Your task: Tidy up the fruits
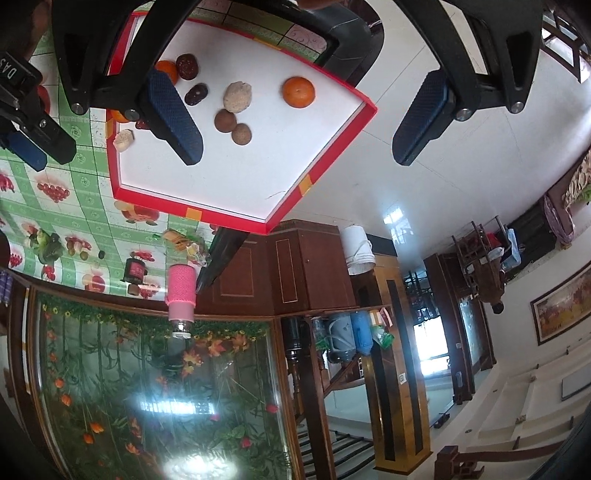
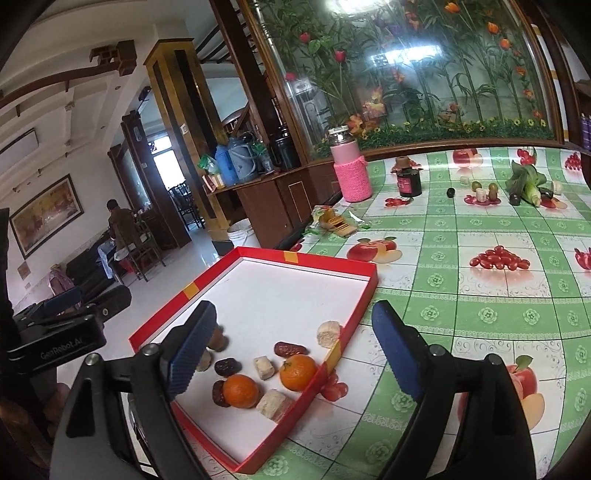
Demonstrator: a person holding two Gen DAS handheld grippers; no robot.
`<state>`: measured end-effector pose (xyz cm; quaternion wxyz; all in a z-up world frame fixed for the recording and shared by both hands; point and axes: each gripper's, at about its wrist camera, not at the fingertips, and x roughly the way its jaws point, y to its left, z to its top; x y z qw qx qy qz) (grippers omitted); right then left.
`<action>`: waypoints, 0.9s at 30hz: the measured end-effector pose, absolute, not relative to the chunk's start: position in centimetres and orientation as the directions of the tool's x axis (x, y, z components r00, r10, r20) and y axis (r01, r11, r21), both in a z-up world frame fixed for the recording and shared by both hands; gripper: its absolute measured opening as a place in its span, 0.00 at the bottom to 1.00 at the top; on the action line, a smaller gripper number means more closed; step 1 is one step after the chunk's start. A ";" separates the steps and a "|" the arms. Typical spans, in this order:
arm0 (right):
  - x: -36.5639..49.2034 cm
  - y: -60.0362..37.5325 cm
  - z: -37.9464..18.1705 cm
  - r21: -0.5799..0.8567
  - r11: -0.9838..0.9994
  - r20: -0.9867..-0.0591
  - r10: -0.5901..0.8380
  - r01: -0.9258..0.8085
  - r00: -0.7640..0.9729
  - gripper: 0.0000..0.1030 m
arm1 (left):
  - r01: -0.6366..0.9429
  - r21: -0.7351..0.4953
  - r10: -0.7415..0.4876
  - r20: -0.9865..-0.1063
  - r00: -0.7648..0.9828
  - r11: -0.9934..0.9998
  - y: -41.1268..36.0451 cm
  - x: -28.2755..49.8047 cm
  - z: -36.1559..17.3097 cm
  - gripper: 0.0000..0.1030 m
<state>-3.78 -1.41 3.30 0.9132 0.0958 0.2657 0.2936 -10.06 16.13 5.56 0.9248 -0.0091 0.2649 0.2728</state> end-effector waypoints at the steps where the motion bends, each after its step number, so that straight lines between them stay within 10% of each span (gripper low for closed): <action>1: -4.0 -1.1 3.4 0.325 0.807 -0.428 0.590 -0.492 0.684 0.84 | -0.511 0.127 0.500 -0.495 0.710 0.850 16.3 -10.2 5.6 1.00; 27: -6.0 1.8 3.9 0.265 0.823 -0.461 0.566 -0.503 0.683 0.87 | -0.516 0.133 0.498 -0.539 0.679 0.846 17.8 -10.9 4.4 1.00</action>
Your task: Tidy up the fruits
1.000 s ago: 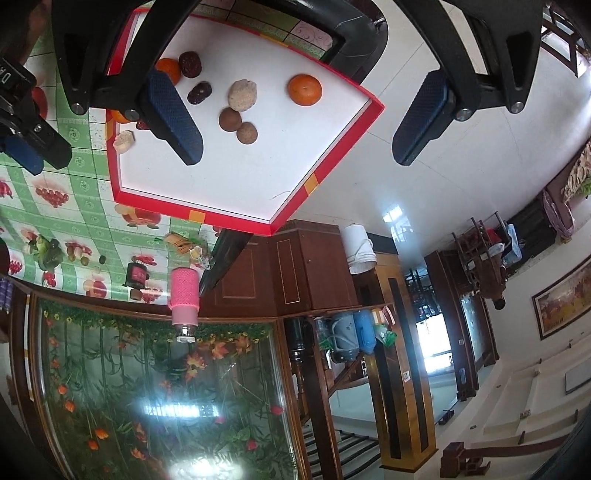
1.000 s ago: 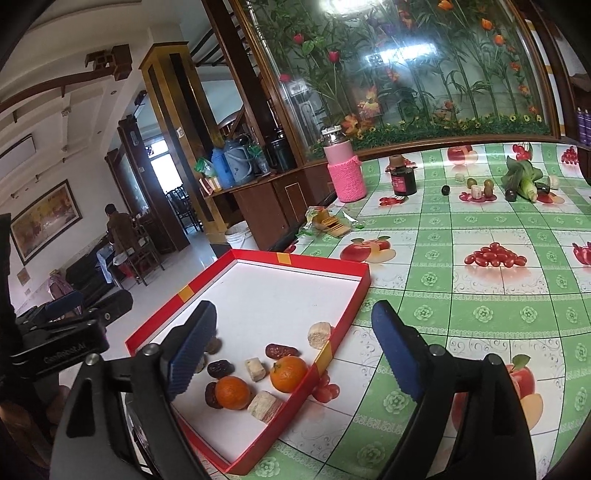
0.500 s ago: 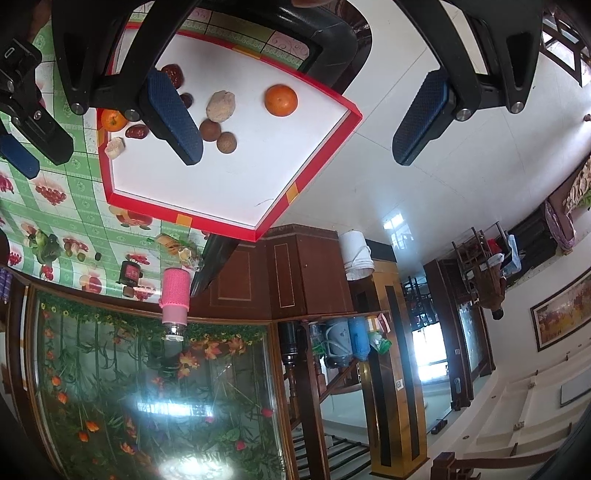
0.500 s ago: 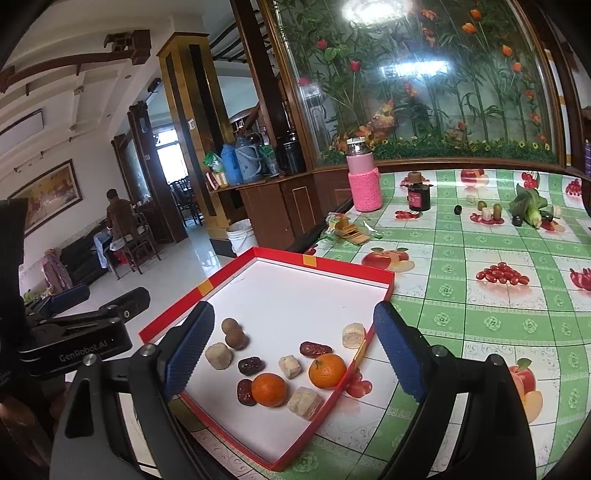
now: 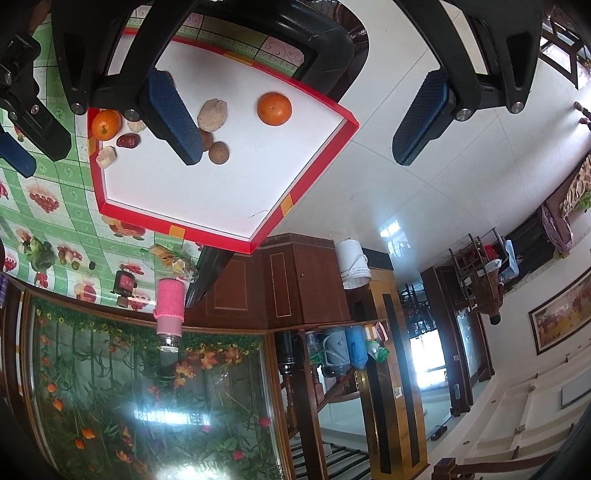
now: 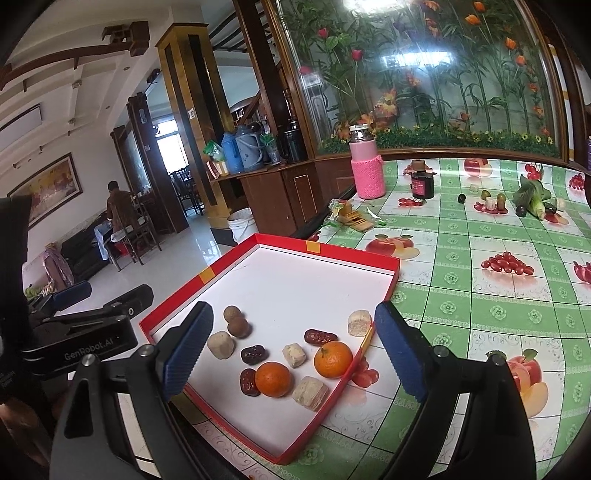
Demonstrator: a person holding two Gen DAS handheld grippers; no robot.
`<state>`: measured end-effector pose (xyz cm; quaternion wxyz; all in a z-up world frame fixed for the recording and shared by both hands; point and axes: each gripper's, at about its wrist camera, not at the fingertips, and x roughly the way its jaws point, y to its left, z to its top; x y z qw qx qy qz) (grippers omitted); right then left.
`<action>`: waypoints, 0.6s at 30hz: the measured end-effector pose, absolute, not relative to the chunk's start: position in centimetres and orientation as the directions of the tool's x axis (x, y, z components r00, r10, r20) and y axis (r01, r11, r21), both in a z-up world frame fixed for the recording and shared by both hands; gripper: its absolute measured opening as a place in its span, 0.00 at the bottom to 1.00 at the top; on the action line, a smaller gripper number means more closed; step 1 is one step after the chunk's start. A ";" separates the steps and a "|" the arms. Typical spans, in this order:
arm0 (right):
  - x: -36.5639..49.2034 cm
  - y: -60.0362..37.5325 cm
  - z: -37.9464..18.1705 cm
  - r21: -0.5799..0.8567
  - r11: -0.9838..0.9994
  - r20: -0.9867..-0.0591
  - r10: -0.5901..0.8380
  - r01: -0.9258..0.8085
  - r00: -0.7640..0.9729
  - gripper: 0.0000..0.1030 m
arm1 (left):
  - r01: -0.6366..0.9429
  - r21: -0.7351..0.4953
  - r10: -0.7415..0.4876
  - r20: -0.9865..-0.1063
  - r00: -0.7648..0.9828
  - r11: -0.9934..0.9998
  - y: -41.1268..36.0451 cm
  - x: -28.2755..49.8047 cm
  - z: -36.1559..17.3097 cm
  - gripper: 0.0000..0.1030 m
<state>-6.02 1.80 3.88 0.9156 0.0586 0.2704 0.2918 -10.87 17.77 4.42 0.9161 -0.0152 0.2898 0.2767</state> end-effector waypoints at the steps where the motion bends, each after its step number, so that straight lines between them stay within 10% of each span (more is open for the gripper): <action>1: -6.1 1.9 3.9 0.262 0.822 -0.462 0.566 -0.505 0.683 0.87 | -0.514 0.135 0.498 -0.540 0.678 0.847 17.7 -10.9 4.4 1.00; 18: -6.5 2.5 3.7 0.241 0.820 -0.467 0.567 -0.520 0.678 0.87 | -0.513 0.124 0.489 -0.551 0.676 0.849 18.0 -11.1 4.3 1.00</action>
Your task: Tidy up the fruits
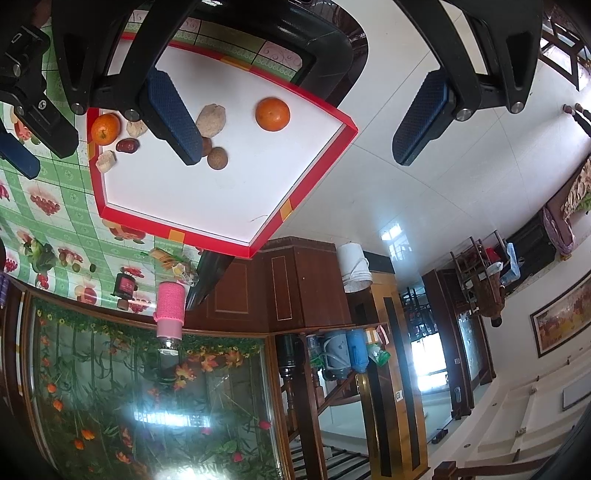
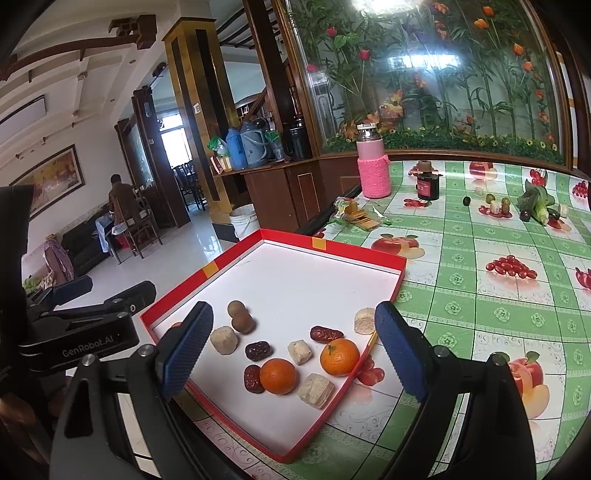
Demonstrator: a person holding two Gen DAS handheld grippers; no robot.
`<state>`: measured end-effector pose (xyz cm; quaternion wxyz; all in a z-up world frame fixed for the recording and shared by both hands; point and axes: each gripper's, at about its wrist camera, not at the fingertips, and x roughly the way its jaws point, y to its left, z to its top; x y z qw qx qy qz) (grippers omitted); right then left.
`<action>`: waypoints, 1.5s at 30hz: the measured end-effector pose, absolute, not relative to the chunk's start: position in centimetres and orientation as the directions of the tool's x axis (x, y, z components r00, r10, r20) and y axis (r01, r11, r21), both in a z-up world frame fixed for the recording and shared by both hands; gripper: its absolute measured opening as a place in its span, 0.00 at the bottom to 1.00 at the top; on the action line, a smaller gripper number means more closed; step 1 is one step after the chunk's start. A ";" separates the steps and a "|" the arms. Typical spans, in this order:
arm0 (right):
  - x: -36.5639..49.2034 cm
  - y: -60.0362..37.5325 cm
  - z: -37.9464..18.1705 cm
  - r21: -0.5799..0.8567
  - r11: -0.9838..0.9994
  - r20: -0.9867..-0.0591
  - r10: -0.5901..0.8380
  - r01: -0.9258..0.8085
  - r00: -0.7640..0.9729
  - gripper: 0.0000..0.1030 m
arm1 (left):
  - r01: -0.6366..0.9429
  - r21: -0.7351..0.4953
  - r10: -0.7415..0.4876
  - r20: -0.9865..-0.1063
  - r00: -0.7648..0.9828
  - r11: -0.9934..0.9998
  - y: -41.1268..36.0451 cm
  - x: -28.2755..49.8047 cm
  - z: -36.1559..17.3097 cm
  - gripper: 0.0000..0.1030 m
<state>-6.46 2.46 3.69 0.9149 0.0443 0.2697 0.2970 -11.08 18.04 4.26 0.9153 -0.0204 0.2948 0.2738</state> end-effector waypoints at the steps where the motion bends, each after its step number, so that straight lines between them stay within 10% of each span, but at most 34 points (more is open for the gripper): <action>1: -6.5 2.5 3.7 0.240 0.819 -0.467 0.568 -0.521 0.677 0.87 | -0.514 0.124 0.490 -0.551 0.676 0.849 18.0 -11.1 4.3 1.00; 45: -6.2 3.9 3.7 0.216 0.808 -0.474 0.578 -0.548 0.664 0.87 | -0.512 0.088 0.463 -0.575 0.674 0.855 19.1 -11.3 3.9 1.00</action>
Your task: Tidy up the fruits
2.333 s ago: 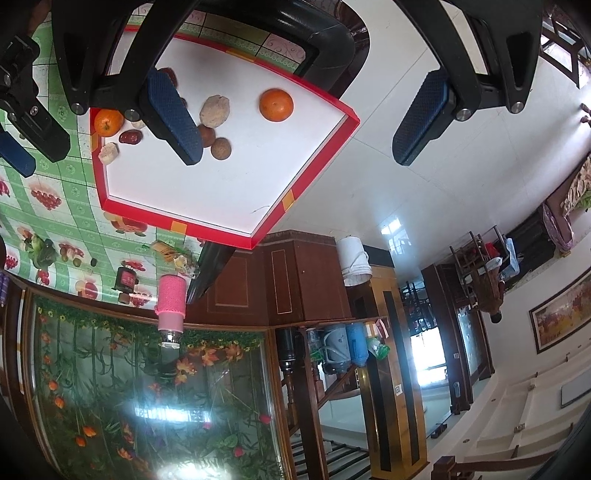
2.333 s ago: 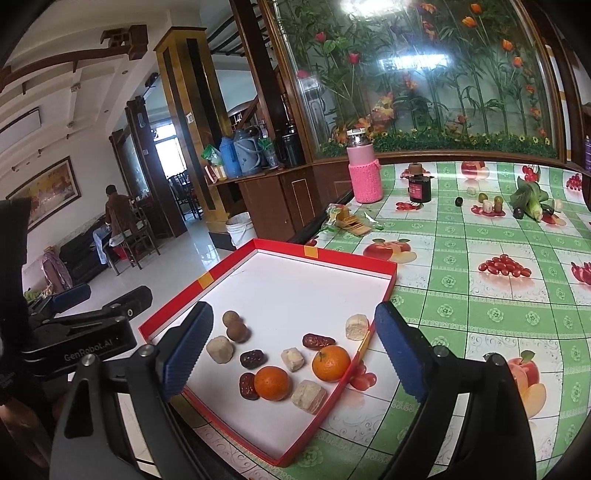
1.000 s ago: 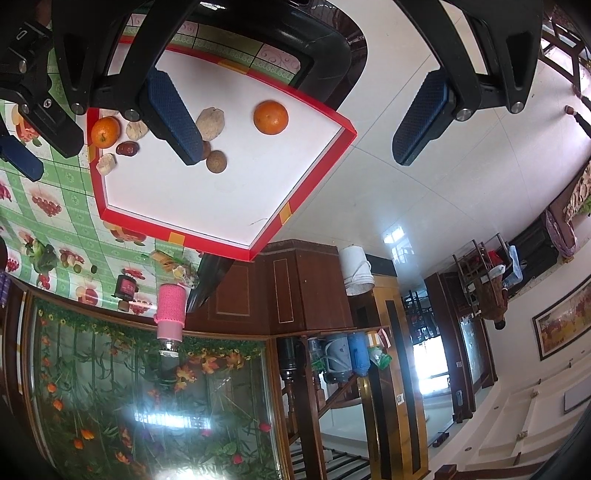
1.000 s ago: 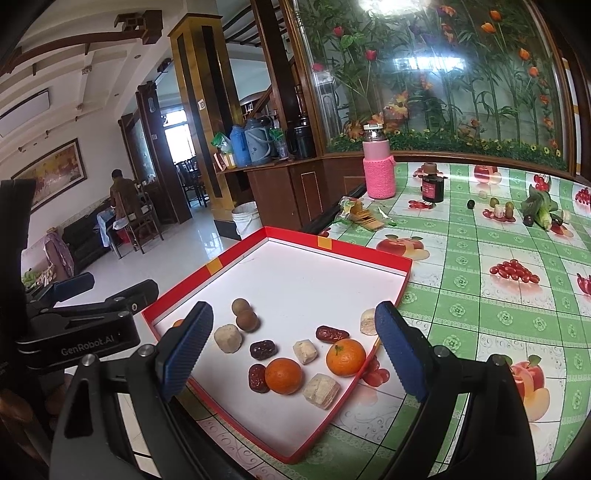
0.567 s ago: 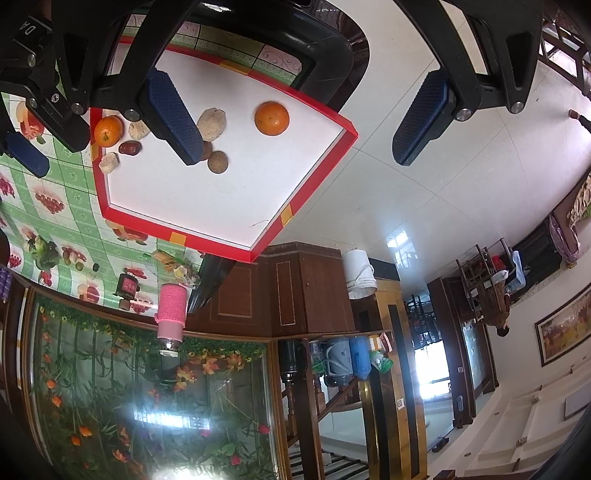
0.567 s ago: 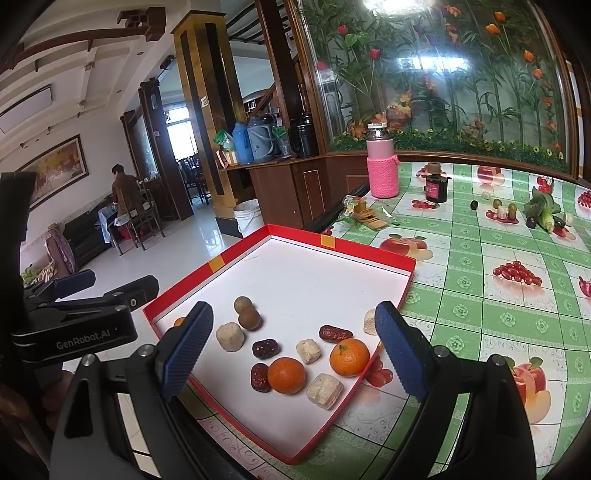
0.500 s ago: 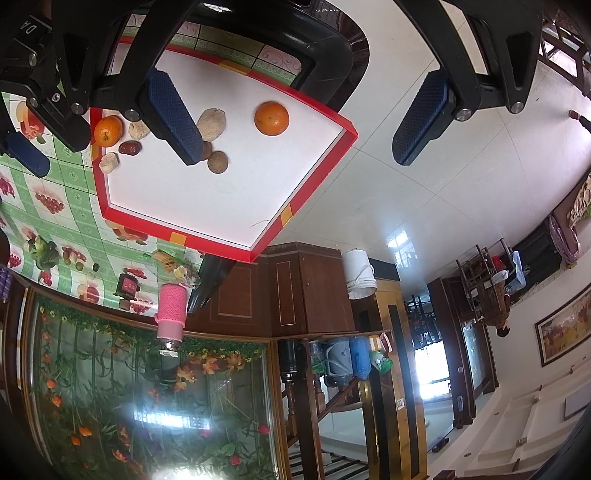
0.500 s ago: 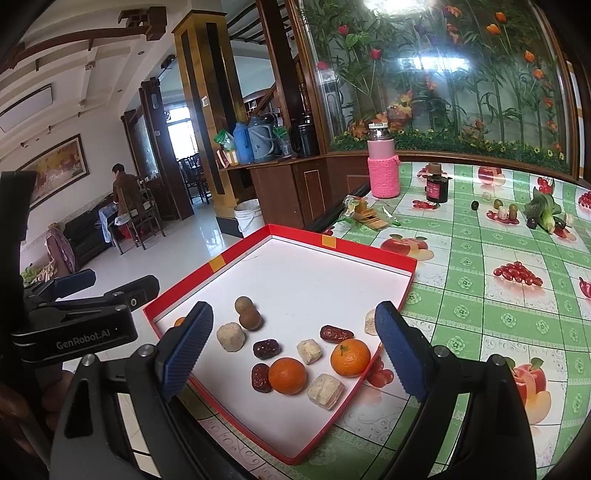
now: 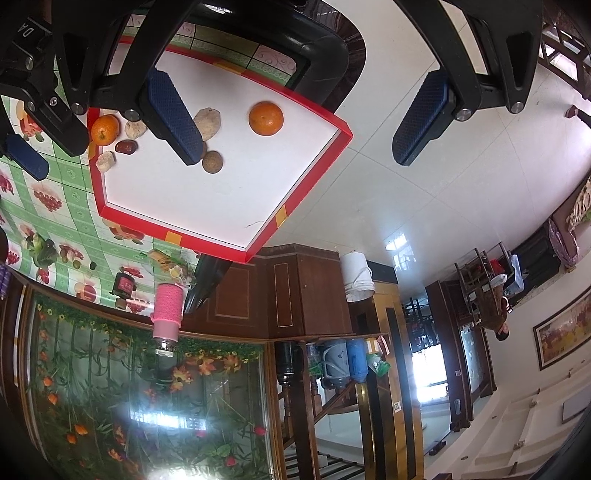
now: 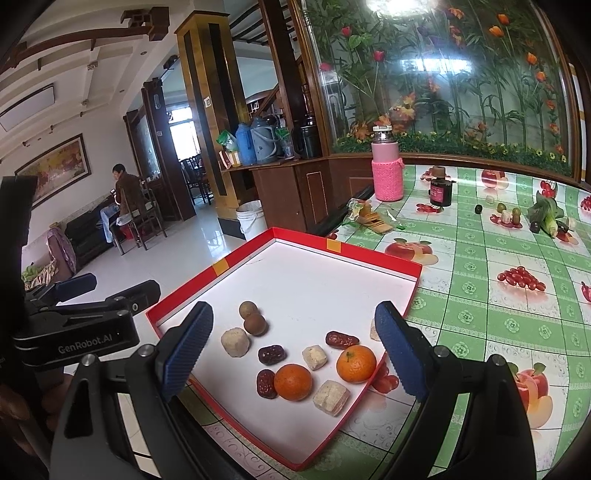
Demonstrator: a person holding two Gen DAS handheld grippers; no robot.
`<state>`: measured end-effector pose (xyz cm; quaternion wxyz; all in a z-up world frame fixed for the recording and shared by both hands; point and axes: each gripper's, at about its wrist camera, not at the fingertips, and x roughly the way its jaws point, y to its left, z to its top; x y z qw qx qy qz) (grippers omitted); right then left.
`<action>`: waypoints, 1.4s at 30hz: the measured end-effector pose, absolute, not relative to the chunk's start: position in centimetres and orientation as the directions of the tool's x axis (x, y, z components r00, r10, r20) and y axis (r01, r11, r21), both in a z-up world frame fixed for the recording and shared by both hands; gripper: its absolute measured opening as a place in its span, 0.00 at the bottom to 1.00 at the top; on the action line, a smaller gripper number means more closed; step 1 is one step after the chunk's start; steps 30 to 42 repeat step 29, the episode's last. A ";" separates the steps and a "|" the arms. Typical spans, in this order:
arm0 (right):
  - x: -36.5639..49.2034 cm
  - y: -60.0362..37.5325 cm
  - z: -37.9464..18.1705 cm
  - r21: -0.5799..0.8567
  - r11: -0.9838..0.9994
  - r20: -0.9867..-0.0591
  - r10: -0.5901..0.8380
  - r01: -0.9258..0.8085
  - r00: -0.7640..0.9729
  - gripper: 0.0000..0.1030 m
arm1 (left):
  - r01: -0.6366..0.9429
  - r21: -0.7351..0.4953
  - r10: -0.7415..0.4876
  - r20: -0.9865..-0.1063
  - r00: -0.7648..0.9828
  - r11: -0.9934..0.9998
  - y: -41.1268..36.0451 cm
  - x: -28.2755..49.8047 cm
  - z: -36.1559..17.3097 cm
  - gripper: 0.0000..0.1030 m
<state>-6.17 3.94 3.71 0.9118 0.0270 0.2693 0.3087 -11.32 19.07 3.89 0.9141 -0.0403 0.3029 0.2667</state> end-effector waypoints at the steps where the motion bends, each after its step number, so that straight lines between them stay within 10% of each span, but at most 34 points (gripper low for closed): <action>1: -6.2 3.9 3.7 0.215 0.808 -0.476 0.577 -0.548 0.664 0.87 | -0.513 0.088 0.464 -0.575 0.674 0.854 19.0 -11.4 3.9 1.00; 42: -5.9 4.8 4.1 0.216 0.804 -0.478 0.581 -0.553 0.658 0.87 | -0.532 0.075 0.469 -0.586 0.660 0.843 19.6 -11.5 3.5 1.00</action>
